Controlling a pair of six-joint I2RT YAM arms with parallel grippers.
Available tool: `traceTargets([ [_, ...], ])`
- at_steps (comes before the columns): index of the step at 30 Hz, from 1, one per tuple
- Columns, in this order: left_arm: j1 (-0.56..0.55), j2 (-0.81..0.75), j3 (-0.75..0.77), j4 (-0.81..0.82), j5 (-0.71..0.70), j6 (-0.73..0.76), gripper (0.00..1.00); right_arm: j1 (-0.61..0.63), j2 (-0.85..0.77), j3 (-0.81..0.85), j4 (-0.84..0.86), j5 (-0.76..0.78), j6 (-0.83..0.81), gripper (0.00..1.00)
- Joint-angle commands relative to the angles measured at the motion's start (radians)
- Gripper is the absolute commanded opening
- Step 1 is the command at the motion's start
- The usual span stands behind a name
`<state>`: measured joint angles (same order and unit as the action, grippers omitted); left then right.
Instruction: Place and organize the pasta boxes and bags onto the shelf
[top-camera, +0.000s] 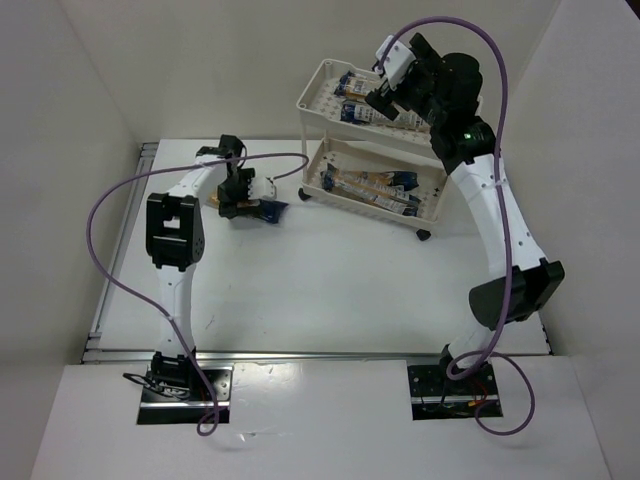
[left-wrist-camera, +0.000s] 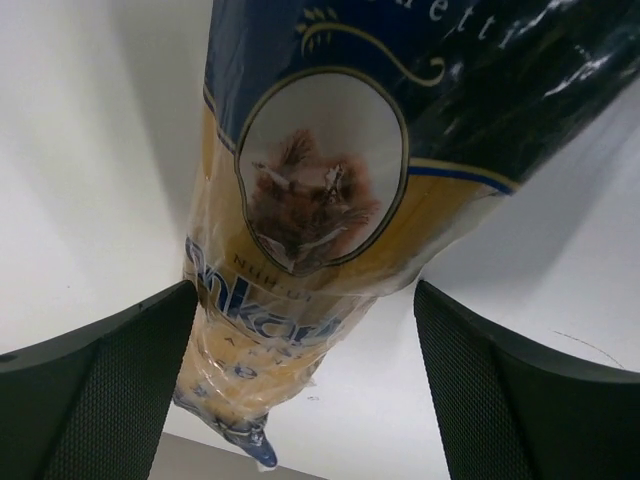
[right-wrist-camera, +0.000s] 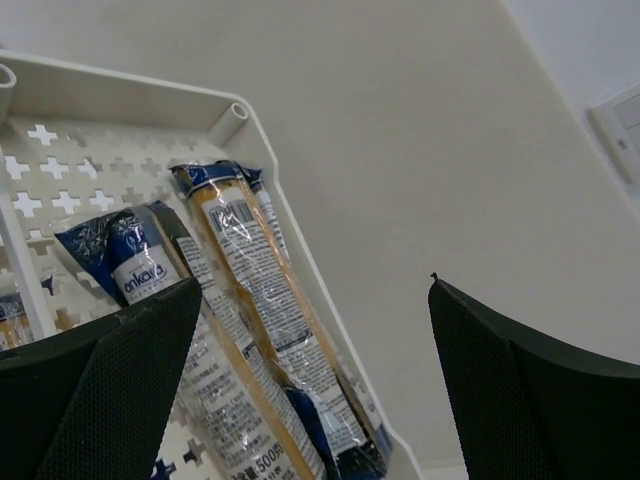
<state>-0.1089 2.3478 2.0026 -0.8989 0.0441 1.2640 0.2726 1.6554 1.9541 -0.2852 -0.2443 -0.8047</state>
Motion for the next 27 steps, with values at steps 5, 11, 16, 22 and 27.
traceTargets([
  [5, -0.009, 0.045, -0.075, 0.092, 0.083, -0.04, 0.91, 0.017, 0.076, 0.149, -0.031, -0.003, 0.036, 0.99],
  [11, -0.009, -0.036, -0.278, 0.139, 0.145, -0.077, 0.04, 0.017, 0.052, 0.137, -0.04, 0.016, 0.056, 0.83],
  [16, -0.037, -0.278, -0.562, 0.242, 0.223, -0.159, 0.0, 0.017, -0.003, 0.059, 0.009, 0.036, 0.1, 0.78],
  [22, -0.084, -0.543, -0.723, 0.338, 0.289, -0.454, 0.0, 0.017, -0.081, -0.016, 0.066, 0.025, 0.134, 0.76],
  [27, -0.193, -0.717, -0.832, 0.356, 0.165, -0.555, 0.0, 0.017, -0.169, -0.087, 0.098, 0.016, 0.154, 0.76],
])
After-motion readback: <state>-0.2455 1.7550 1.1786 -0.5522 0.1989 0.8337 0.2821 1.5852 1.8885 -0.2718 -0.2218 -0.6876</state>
